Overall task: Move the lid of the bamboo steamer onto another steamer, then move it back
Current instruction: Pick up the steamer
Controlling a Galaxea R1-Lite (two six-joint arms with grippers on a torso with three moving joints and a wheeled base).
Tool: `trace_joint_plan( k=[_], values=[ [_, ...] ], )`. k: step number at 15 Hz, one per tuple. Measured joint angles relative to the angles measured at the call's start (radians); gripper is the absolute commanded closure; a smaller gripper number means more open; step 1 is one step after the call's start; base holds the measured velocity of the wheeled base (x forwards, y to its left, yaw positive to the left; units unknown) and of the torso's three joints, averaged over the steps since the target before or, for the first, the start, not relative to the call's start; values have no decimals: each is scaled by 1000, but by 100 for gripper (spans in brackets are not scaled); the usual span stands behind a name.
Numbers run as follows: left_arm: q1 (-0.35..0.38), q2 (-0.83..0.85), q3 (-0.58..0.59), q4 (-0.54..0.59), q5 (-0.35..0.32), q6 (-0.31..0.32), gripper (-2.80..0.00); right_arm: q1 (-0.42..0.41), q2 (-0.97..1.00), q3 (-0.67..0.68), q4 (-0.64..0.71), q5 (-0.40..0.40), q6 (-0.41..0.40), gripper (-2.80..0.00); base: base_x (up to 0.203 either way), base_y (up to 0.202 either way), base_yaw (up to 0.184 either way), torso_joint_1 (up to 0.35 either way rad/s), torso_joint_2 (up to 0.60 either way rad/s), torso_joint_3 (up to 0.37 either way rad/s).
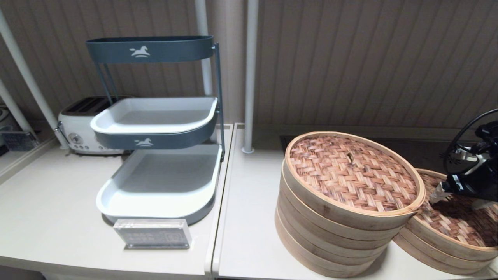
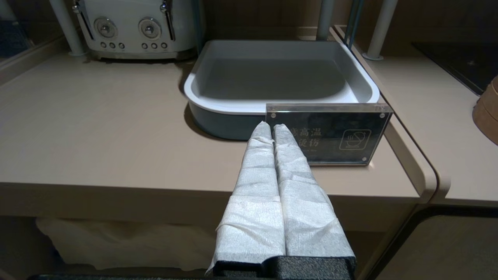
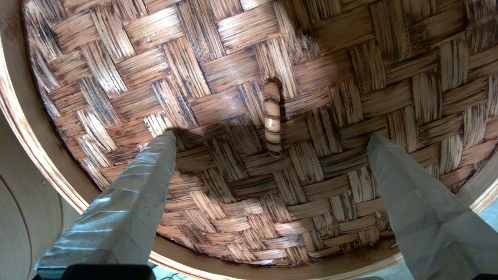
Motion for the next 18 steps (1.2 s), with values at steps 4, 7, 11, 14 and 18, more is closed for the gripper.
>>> trace_joint_plan(
  k=[4, 7, 11, 14, 18],
  values=[
    [0, 0, 0, 0, 0, 0, 0, -1, 2, -1, 0, 0, 0, 0, 0, 0, 0, 0, 0, 0],
    [0, 0, 0, 0, 0, 0, 0, -2, 2, 3, -2, 0, 0, 0, 0, 0, 0, 0, 0, 0],
    [0, 0, 0, 0, 0, 0, 0, -3, 0, 15, -2, 3, 0, 0, 0, 0, 0, 0, 0, 0],
    [0, 0, 0, 0, 0, 0, 0, 8, -4, 34, -15, 1, 1, 0, 0, 0, 0, 0, 0, 0],
    [0, 0, 0, 0, 0, 0, 0, 11, -9, 54, -40, 3, 1, 0, 0, 0, 0, 0, 0, 0]
  ],
)
